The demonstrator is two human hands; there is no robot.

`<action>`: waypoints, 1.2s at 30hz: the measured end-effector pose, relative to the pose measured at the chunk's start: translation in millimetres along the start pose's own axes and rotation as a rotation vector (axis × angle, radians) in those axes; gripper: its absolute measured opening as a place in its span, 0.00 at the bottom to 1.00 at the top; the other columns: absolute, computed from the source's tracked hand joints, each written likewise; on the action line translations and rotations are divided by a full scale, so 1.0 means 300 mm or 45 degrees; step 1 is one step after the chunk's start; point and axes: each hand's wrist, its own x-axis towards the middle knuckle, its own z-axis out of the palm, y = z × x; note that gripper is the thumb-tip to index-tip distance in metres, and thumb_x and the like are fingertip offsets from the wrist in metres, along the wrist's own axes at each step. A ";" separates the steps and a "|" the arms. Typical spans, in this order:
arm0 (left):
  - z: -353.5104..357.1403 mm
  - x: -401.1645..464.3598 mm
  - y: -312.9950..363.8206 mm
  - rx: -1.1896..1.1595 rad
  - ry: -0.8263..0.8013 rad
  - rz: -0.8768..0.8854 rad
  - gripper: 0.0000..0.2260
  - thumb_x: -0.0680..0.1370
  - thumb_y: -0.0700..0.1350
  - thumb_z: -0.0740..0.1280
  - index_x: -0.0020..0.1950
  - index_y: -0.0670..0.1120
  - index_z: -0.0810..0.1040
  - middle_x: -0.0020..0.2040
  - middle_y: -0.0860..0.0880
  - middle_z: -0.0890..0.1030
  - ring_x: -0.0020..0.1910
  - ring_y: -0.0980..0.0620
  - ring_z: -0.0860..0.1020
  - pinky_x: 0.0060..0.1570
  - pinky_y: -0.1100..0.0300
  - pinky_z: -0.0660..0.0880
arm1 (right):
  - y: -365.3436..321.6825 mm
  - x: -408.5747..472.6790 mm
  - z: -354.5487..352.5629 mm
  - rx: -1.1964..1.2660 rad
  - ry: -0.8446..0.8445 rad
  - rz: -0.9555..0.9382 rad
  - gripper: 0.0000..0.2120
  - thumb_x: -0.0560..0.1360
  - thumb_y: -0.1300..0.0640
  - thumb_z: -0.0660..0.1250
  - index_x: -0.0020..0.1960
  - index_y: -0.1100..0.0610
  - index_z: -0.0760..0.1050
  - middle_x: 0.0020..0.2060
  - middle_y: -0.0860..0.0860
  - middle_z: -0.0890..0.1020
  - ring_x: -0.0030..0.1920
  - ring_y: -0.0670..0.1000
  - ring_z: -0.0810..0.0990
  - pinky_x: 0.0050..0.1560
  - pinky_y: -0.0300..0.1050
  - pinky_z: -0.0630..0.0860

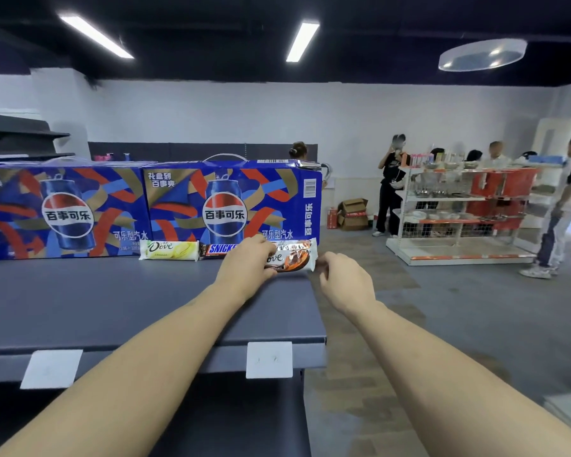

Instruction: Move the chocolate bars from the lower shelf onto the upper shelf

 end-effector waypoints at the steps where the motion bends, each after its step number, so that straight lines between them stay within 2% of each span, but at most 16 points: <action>1: 0.021 0.024 -0.002 0.013 -0.028 -0.020 0.18 0.74 0.49 0.72 0.62 0.47 0.77 0.57 0.49 0.76 0.57 0.49 0.74 0.53 0.56 0.73 | 0.005 0.013 0.006 -0.012 -0.003 0.010 0.11 0.79 0.54 0.59 0.58 0.52 0.76 0.54 0.51 0.79 0.53 0.55 0.78 0.47 0.48 0.76; 6: 0.112 0.130 -0.003 0.061 -0.075 -0.073 0.15 0.75 0.47 0.72 0.60 0.46 0.78 0.58 0.47 0.76 0.57 0.47 0.74 0.53 0.54 0.73 | 0.002 0.091 0.054 -0.024 -0.020 0.038 0.09 0.79 0.56 0.59 0.56 0.54 0.76 0.53 0.51 0.79 0.52 0.55 0.78 0.43 0.45 0.73; 12: 0.166 0.212 -0.028 0.068 -0.100 -0.137 0.18 0.74 0.48 0.73 0.63 0.49 0.77 0.59 0.48 0.74 0.59 0.48 0.72 0.52 0.54 0.74 | -0.008 0.159 0.105 0.021 -0.006 0.090 0.12 0.80 0.53 0.60 0.61 0.54 0.73 0.57 0.51 0.79 0.55 0.53 0.78 0.42 0.43 0.69; 18: 0.189 0.248 -0.041 0.068 -0.065 -0.153 0.19 0.73 0.53 0.74 0.62 0.53 0.77 0.58 0.49 0.74 0.58 0.49 0.71 0.52 0.56 0.70 | 0.010 0.191 0.121 0.055 0.010 0.170 0.10 0.79 0.53 0.61 0.59 0.54 0.68 0.54 0.51 0.81 0.50 0.52 0.78 0.39 0.44 0.68; 23: 0.204 0.253 -0.038 0.016 -0.033 -0.166 0.19 0.73 0.54 0.74 0.61 0.53 0.77 0.57 0.49 0.75 0.56 0.50 0.71 0.52 0.56 0.69 | 0.017 0.196 0.115 0.001 -0.033 0.235 0.10 0.80 0.55 0.60 0.59 0.56 0.65 0.52 0.53 0.80 0.43 0.52 0.73 0.39 0.45 0.67; 29: 0.215 0.249 -0.021 -0.054 -0.010 -0.251 0.19 0.73 0.51 0.73 0.62 0.52 0.77 0.58 0.49 0.74 0.59 0.49 0.70 0.55 0.56 0.69 | 0.015 0.191 0.119 -0.018 -0.078 0.221 0.11 0.80 0.55 0.59 0.62 0.55 0.66 0.54 0.52 0.80 0.51 0.55 0.79 0.42 0.45 0.70; 36: 0.217 0.232 -0.012 -0.072 -0.042 -0.270 0.22 0.74 0.44 0.71 0.67 0.49 0.74 0.62 0.47 0.72 0.62 0.48 0.68 0.56 0.55 0.71 | 0.001 0.177 0.116 -0.023 -0.089 0.229 0.13 0.80 0.55 0.59 0.63 0.55 0.66 0.55 0.52 0.80 0.53 0.54 0.79 0.42 0.45 0.70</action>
